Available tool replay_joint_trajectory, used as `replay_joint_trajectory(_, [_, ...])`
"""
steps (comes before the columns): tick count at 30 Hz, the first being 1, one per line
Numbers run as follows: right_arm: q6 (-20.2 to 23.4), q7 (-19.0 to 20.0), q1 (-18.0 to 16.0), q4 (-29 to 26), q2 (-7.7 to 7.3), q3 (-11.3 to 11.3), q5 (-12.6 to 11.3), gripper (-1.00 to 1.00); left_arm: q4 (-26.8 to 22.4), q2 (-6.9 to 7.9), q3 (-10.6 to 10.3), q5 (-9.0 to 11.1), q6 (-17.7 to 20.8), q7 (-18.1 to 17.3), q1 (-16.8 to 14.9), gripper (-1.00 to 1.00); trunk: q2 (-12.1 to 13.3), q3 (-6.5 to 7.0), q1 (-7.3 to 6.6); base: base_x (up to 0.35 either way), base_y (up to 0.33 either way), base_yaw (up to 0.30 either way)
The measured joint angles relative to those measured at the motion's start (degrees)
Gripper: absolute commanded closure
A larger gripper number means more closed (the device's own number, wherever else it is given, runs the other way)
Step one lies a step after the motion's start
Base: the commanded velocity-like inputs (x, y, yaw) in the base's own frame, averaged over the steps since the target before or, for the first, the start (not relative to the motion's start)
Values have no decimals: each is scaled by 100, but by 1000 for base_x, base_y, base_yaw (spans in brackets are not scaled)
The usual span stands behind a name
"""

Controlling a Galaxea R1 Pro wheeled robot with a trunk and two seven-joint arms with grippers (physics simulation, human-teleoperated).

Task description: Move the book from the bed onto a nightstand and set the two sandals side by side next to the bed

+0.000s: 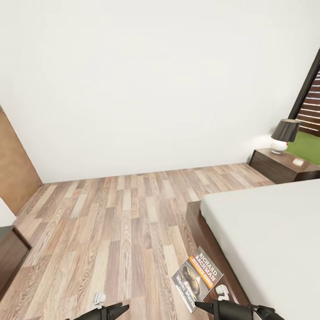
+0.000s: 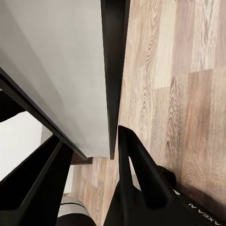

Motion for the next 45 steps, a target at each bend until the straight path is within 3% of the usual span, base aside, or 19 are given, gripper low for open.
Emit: replay_joint_trajectory(45, [0, 0, 0, 0, 0, 2, 0, 100, -2, -19, -8, -3, -8, 9, 0, -100, 0, 417, 0, 0, 0, 0])
